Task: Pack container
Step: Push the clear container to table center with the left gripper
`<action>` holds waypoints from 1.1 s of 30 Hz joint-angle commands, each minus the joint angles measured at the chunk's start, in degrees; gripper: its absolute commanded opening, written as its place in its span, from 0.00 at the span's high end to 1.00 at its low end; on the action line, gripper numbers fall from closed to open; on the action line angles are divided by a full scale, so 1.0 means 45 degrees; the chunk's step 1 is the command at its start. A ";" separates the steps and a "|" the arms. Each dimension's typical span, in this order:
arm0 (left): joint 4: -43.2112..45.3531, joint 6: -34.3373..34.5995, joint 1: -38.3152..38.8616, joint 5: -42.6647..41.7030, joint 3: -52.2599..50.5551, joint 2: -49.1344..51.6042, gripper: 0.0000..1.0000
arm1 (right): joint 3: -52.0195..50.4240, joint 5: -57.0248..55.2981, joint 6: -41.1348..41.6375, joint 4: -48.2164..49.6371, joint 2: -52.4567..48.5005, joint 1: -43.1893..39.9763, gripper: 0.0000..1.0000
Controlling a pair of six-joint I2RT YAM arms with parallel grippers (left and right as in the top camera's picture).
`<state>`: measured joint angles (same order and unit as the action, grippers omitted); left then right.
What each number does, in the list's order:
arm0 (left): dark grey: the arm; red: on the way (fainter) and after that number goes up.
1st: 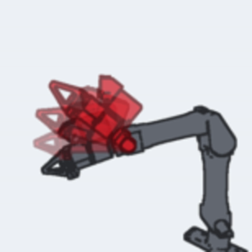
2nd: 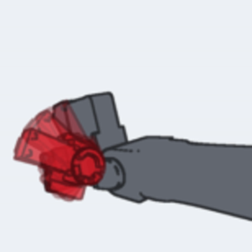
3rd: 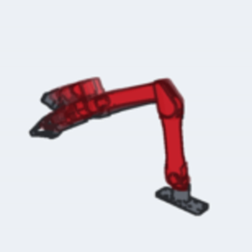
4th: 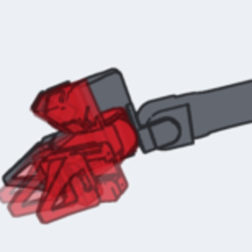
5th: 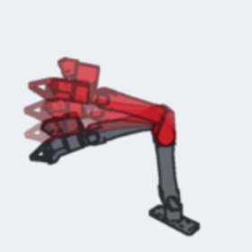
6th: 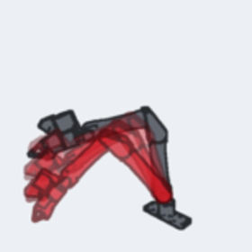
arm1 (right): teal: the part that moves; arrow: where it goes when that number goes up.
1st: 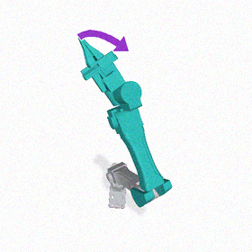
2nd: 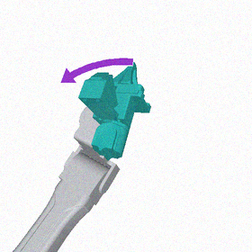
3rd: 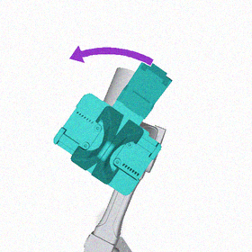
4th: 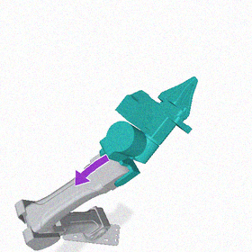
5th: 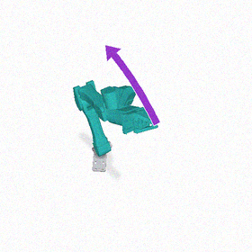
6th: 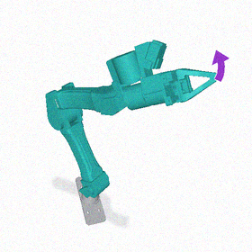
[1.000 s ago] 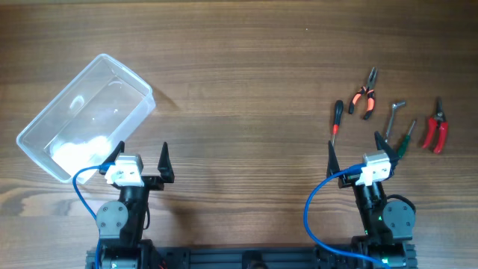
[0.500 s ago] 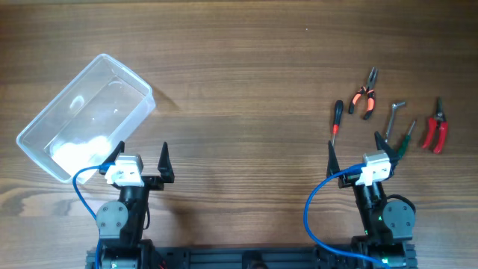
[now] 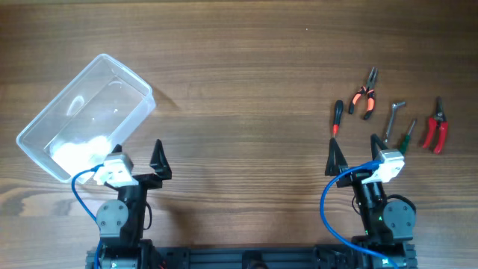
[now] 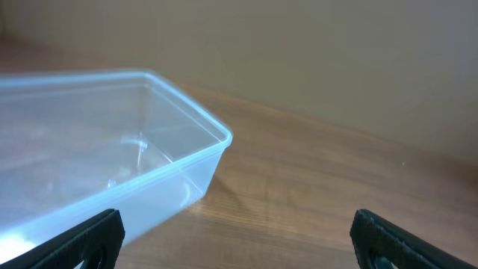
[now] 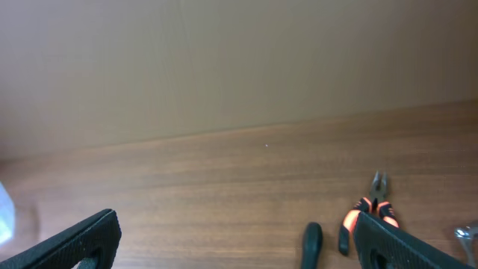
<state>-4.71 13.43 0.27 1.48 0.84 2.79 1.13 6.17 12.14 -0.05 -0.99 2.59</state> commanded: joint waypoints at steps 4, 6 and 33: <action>-0.2866 0.1739 0.0044 0.1919 0.4605 0.2977 0.00 | 0.4036 0.0840 -0.1078 -0.0889 -0.3706 0.0102 0.00; -0.4197 0.1768 0.0044 0.2254 0.6781 0.4813 0.00 | 0.6037 0.1166 -0.1083 -0.1695 -0.6115 0.0102 0.00; -1.4387 0.1253 -0.9049 0.1205 1.7102 1.7534 0.00 | 1.7636 0.0879 -0.1379 -1.3328 -1.8525 0.0102 0.00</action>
<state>-70.52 27.00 -39.35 7.79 76.90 76.82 79.18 9.04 7.20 -59.51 -84.29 2.85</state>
